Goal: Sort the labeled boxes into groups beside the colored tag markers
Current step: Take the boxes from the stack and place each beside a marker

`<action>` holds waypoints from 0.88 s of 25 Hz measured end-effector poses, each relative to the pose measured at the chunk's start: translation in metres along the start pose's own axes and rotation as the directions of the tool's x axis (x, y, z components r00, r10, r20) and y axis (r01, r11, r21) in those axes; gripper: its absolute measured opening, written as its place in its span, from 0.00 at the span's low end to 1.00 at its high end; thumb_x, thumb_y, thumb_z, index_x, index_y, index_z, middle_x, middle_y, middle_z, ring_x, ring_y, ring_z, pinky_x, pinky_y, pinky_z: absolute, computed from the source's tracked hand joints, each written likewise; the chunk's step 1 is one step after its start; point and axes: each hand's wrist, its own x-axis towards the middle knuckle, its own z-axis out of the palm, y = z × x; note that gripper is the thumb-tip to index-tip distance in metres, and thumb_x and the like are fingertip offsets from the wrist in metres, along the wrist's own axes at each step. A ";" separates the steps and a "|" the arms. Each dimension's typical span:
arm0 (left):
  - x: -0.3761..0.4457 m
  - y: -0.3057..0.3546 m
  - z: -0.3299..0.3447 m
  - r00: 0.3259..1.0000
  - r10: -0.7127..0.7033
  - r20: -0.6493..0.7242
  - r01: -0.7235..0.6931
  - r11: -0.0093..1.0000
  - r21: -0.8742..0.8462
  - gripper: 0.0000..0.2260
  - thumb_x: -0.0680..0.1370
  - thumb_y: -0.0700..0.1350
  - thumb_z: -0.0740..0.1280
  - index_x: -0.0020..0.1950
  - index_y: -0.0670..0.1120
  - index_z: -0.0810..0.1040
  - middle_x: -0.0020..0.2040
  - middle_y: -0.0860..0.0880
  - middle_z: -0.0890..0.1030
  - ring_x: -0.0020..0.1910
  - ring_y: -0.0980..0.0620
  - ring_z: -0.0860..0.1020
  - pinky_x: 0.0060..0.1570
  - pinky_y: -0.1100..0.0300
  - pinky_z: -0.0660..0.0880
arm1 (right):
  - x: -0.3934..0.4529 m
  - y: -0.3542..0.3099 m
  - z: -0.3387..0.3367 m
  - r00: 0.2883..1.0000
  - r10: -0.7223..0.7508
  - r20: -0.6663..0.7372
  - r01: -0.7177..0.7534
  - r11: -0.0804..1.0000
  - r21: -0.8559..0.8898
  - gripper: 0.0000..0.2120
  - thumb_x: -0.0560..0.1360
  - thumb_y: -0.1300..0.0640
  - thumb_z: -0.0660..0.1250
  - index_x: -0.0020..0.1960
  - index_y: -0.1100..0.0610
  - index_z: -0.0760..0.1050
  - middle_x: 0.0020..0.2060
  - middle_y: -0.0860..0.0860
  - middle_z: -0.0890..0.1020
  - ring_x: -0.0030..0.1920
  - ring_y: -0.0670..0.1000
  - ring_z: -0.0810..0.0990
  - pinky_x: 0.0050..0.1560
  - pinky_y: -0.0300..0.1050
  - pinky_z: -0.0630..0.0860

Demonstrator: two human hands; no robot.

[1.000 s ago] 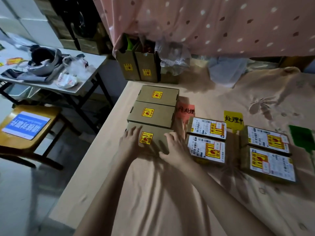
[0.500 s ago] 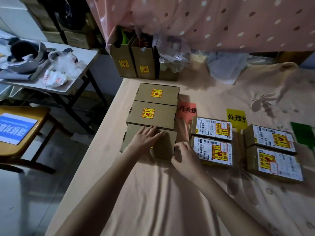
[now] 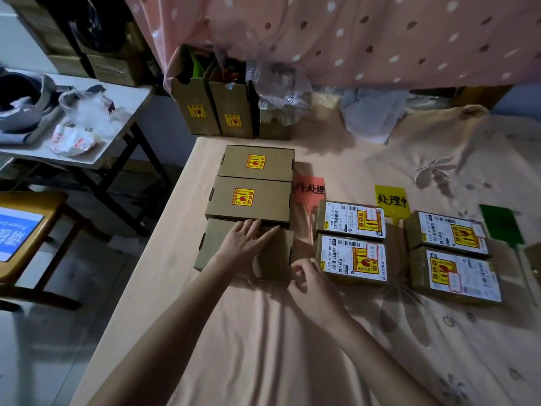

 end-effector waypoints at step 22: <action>-0.083 0.007 -0.049 0.885 -0.411 -0.220 -0.355 -0.287 -0.890 0.43 0.53 0.59 0.81 0.64 0.45 0.73 0.52 0.54 0.84 0.52 0.58 0.81 0.49 0.61 0.79 | 0.022 -0.035 -0.070 0.809 0.197 0.553 -0.561 0.537 0.630 0.19 0.77 0.40 0.55 0.57 0.52 0.73 0.46 0.52 0.80 0.44 0.53 0.80 0.43 0.49 0.79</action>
